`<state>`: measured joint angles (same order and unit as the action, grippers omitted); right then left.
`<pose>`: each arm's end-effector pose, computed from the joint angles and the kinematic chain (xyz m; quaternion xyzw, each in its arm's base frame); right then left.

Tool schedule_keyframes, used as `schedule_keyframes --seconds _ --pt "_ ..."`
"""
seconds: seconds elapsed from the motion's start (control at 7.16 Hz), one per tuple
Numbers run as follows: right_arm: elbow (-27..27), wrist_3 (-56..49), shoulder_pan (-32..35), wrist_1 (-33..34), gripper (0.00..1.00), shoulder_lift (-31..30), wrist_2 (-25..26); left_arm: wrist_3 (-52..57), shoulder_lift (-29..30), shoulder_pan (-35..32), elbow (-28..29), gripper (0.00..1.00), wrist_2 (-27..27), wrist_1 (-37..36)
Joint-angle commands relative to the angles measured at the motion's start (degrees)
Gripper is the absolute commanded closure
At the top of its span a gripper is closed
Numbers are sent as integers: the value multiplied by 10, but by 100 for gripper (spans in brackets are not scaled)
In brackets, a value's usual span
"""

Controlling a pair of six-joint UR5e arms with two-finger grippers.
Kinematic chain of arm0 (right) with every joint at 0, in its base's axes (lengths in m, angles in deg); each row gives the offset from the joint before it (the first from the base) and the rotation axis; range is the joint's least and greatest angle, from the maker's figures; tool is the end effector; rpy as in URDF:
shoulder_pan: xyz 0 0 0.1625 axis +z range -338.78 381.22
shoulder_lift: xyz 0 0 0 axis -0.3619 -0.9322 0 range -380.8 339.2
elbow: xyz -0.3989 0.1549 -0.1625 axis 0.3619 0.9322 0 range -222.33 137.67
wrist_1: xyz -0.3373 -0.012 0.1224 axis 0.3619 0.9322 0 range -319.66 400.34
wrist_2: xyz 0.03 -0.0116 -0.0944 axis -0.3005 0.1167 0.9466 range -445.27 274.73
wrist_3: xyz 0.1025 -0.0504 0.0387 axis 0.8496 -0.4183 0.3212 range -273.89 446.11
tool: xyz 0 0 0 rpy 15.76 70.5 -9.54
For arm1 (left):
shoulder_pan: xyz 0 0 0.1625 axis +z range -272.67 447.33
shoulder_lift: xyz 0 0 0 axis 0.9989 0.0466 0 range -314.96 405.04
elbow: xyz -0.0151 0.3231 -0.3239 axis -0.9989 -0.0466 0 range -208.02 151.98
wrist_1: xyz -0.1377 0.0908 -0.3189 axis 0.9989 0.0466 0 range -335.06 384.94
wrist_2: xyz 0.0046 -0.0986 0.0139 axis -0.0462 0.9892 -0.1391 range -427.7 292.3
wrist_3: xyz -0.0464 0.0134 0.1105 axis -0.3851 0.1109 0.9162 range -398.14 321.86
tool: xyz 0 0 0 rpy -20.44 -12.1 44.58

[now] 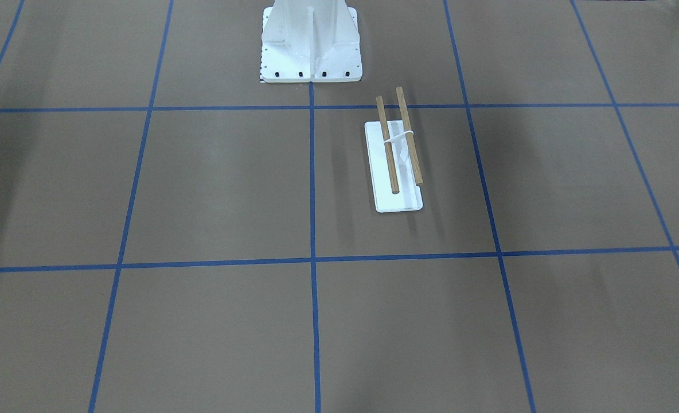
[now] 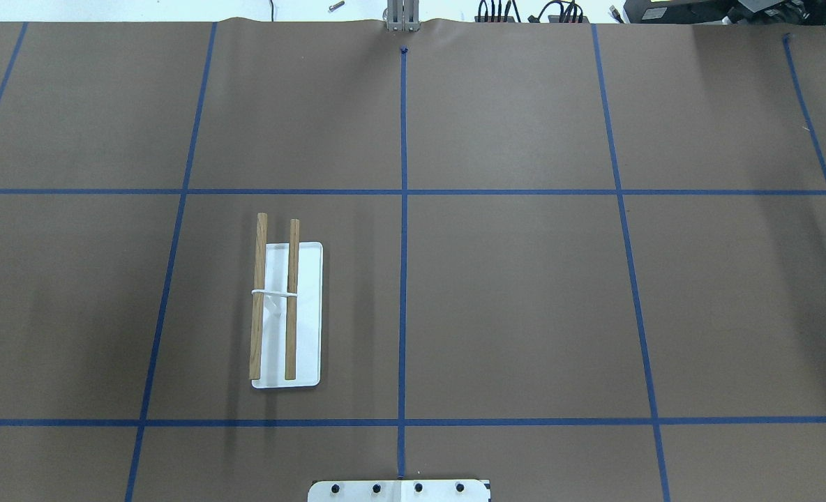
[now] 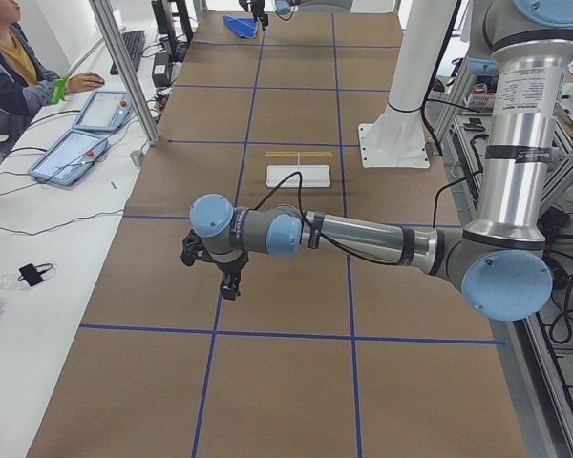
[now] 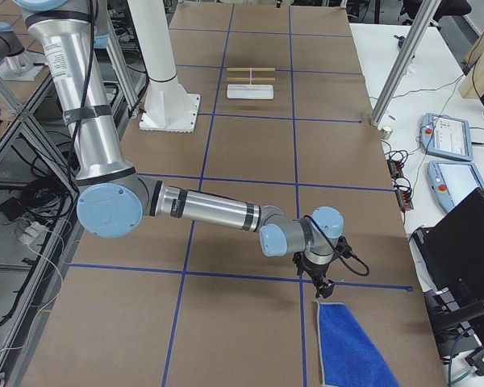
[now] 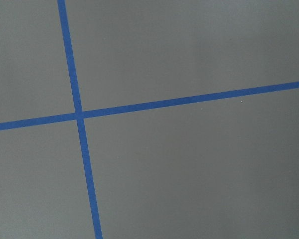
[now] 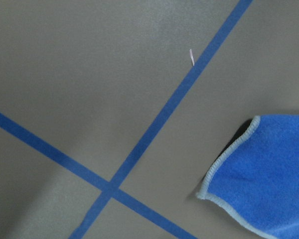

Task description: Hang towel on rack

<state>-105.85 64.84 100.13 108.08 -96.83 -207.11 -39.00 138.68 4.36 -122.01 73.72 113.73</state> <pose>-0.0378 -0.5547 0.7631 0.1056 -0.2650 -0.2894 0.9137 0.0184 -0.4682 0.6387 0.0206 0.4356 0.0727 0.8970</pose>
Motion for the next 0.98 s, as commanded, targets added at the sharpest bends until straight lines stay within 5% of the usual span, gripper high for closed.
schedule_keyframes --seconds 0.0,0.84 --pt "9 -11 -25 -13 11 6 52 0 2 0 8 2 0 12" --pt "104 -73 -33 -23 14 60 102 0 4 0 17 2 0 17"
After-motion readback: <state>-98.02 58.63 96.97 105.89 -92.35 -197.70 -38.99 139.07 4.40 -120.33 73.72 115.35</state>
